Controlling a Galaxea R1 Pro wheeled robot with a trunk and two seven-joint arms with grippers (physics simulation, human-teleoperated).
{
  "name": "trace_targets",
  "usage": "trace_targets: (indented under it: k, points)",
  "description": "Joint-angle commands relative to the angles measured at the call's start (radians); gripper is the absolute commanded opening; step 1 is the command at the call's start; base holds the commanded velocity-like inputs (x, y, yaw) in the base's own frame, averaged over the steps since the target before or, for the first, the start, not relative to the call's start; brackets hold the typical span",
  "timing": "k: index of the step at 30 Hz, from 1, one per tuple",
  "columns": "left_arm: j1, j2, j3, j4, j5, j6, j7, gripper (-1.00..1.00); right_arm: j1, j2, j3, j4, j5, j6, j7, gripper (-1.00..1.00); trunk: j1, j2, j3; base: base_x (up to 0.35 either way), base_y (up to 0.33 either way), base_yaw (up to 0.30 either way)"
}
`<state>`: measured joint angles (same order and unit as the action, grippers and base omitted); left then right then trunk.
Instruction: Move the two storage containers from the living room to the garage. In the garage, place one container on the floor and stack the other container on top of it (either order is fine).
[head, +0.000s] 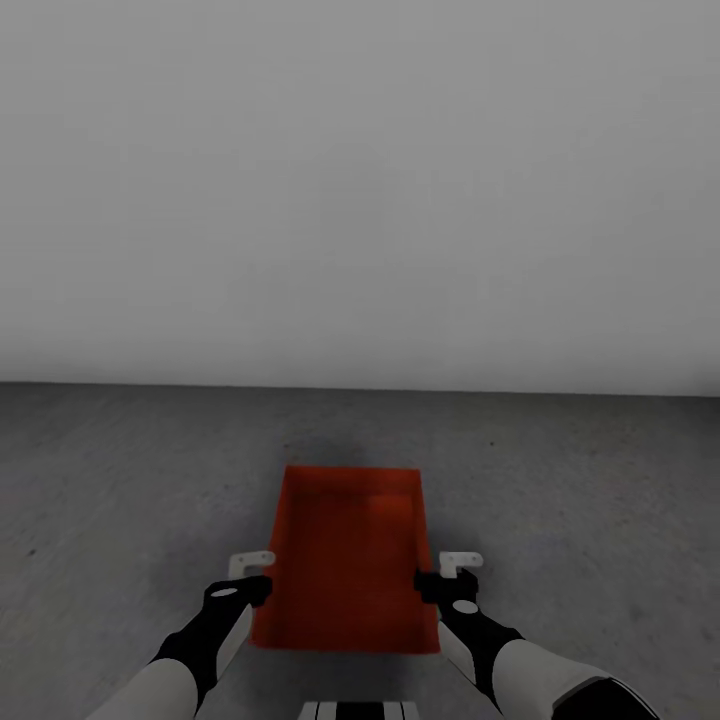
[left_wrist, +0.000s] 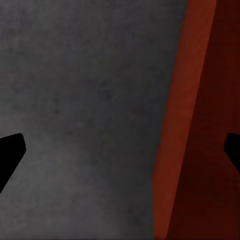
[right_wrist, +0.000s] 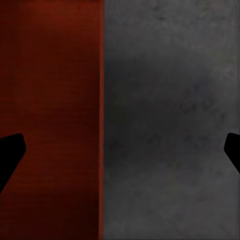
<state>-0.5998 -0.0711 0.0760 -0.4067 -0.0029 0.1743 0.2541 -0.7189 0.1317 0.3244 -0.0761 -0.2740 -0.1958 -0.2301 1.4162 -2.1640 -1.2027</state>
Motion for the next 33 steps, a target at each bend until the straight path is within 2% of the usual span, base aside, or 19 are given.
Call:
trace_targets:
  k: [1,12,33]
  points:
    - [0.000,-0.001,0.005,-0.002,-0.001,0.005,0.001,1.00,-0.001,0.000,0.008,0.001,-0.010,-0.004,-0.003,1.00,-0.004,0.007,0.003,0.000,0.000,0.000]
    - [0.000,0.000,0.004,0.002,-0.011,0.000,0.003,1.00,-0.001,-0.001,0.008,0.001,-0.010,-0.004,-0.003,1.00,-0.046,0.084,0.037,0.000,0.000,0.000]
    - [0.000,0.004,0.003,0.002,-0.005,-0.001,0.001,1.00,-0.001,-0.001,0.008,0.001,-0.010,-0.005,0.006,1.00,-0.127,0.231,0.103,0.000,0.000,0.000]
